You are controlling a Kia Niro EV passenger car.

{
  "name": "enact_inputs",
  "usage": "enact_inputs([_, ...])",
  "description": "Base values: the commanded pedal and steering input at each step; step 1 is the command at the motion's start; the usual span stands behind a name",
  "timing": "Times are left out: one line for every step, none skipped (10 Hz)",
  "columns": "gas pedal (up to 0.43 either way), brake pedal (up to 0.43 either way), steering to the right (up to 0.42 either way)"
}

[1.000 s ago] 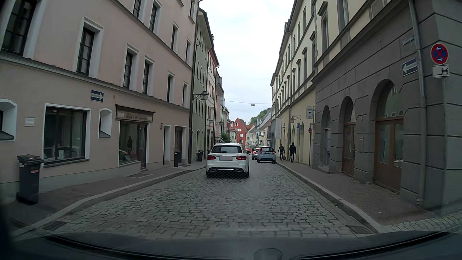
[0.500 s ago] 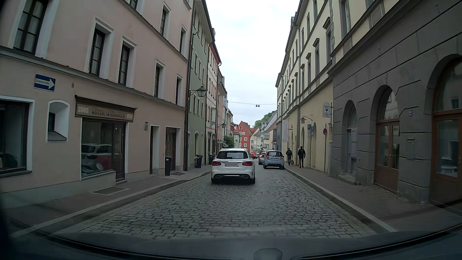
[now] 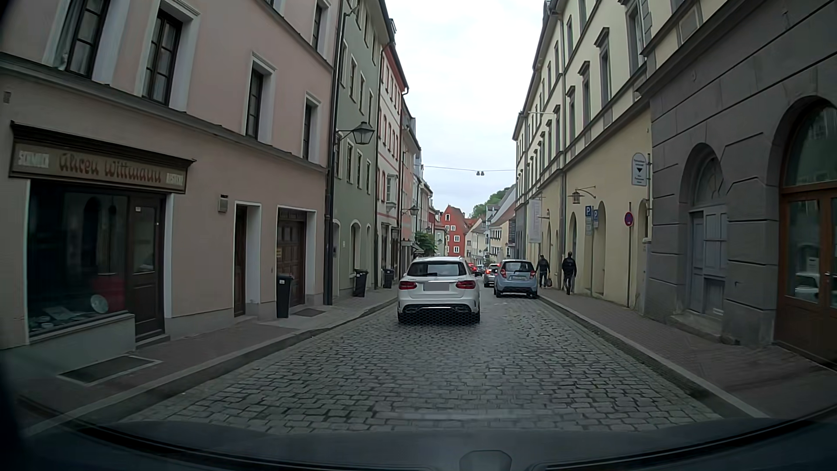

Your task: Follow the waypoints while adhering to traffic rules and regulations

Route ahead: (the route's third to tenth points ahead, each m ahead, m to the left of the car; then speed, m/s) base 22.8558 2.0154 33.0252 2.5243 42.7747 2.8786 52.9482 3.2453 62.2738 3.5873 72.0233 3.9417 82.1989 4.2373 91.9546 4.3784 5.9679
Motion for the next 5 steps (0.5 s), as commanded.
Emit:
enact_inputs([0.008, 0.0, -0.022])
enact_inputs([0.008, 0.0, -0.014])
enact_inputs([0.008, 0.0, -0.01])
enact_inputs([0.0, 0.0, -0.01])
enact_inputs([0.0, 0.0, -0.008])
